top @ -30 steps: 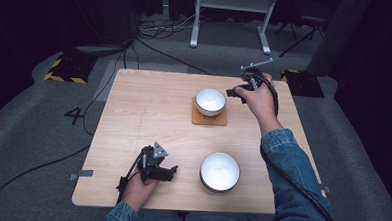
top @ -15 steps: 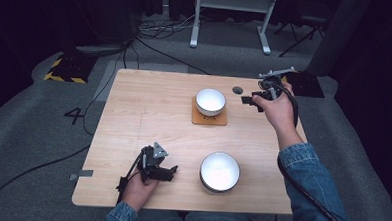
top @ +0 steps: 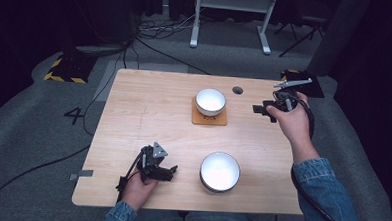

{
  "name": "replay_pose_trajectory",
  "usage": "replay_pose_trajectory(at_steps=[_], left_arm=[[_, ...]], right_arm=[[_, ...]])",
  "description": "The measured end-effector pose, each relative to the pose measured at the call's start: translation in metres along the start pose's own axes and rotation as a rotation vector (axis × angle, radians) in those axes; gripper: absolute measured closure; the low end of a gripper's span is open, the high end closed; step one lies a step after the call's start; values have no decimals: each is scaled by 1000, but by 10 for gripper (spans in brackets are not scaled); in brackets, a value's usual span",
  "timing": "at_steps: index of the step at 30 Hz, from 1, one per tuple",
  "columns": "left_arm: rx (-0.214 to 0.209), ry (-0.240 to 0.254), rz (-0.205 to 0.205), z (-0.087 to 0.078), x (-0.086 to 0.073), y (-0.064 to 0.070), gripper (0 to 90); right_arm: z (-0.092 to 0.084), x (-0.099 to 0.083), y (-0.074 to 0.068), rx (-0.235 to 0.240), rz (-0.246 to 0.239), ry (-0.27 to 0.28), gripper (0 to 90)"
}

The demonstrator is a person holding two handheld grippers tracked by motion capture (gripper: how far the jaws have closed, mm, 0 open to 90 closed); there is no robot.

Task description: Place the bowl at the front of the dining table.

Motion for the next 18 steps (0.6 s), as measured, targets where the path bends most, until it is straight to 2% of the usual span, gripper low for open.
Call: replay_pose_trajectory(at_steps=[1,2,4,6,12,18], left_arm=[[3,-1,3,-1,0,0,135],[-14,-9,-4,-1,-1,1,135],[-4,-9,-14,-1,-1,2,135],[12,-4,-3,-1,0,1,135],[3,-5,-12,-1,-1,3,135],[11,-4,-12,-2,-1,3,135]], right_arm=[[-2,-2,-1,6,7,5,462],[-5,-5,-1,1,-2,5,461],[-10,-9,-3,1,-3,7,461],[-16,-13,-5,1,-10,13,461],[-28,-28,-9,0,-6,21,459],[-37,-46,-11,4,3,19,457]])
Point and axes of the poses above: each handheld gripper's, and its own axes: z roughly forward along the jaws, x roughly out of its top, y roughly to its right, the point moved 3 cm from there along z, roughly forward along the jaws, and after that the axes turned 5 degrees about x, right-handed, at the moved point
